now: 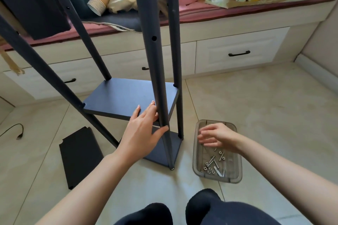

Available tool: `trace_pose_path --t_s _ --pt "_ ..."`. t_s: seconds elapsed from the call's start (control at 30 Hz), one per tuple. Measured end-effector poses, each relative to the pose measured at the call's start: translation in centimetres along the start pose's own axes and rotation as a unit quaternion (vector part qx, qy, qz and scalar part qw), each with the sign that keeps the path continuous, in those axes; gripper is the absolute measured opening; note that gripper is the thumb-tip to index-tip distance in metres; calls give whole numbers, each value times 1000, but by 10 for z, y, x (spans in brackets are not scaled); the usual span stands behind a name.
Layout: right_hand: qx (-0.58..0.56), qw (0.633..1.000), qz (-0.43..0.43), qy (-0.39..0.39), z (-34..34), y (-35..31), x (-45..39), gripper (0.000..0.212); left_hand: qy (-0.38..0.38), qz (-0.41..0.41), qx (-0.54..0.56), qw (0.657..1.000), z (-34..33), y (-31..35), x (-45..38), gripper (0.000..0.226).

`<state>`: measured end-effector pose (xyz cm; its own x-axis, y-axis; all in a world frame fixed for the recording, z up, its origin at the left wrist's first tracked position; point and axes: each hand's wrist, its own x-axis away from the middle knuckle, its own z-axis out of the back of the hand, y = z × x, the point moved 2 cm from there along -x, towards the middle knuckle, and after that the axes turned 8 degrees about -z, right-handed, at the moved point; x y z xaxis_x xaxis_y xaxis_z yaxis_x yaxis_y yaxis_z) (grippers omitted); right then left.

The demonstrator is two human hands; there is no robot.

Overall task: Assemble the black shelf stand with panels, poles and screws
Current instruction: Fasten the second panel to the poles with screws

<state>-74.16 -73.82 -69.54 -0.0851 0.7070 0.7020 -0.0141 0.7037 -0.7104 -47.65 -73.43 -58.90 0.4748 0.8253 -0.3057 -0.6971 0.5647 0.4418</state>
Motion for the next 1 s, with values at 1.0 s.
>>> trace_pose_path --t_s 1.0 --pt "670 732 46 113 -3 111 -98 21 -21 27 37 999 5 14 0 60"
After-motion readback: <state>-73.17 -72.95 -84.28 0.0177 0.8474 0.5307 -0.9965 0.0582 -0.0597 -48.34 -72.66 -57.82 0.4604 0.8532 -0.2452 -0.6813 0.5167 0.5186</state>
